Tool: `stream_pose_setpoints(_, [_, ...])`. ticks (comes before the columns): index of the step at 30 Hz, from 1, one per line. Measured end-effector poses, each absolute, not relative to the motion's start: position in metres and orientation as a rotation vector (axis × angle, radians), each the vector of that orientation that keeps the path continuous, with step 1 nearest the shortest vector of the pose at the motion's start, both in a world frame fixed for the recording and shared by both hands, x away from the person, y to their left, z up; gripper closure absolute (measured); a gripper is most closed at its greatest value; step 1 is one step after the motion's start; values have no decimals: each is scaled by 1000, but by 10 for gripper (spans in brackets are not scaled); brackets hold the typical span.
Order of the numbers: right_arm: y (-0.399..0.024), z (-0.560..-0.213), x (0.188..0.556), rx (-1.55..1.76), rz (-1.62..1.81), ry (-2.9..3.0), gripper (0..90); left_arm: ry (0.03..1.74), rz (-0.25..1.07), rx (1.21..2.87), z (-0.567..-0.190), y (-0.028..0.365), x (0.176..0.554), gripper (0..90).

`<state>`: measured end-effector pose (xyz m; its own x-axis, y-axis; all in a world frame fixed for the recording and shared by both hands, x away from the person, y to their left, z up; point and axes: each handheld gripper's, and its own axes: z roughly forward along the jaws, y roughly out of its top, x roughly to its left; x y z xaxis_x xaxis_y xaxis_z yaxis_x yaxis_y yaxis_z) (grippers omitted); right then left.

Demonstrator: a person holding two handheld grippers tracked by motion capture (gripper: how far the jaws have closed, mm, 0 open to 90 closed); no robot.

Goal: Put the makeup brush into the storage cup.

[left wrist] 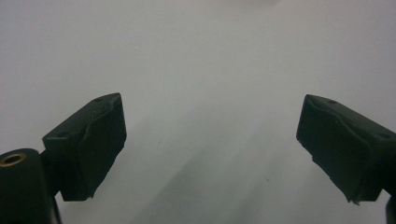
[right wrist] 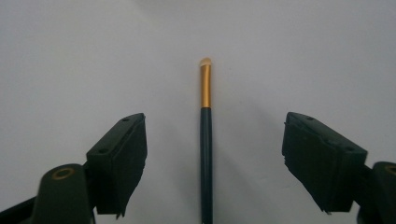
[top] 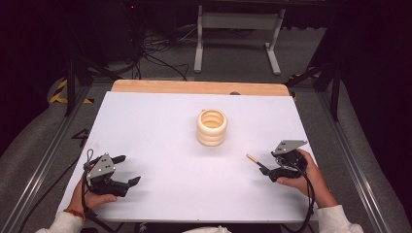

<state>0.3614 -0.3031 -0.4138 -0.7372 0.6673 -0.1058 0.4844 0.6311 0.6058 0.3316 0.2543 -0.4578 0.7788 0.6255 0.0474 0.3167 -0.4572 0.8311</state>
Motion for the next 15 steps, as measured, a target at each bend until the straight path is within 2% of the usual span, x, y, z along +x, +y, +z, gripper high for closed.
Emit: stream_pose_setpoints(15, [-286, -417, 379, 900, 665, 2665, 316, 693, 432, 2077, -457, 253, 332, 95])
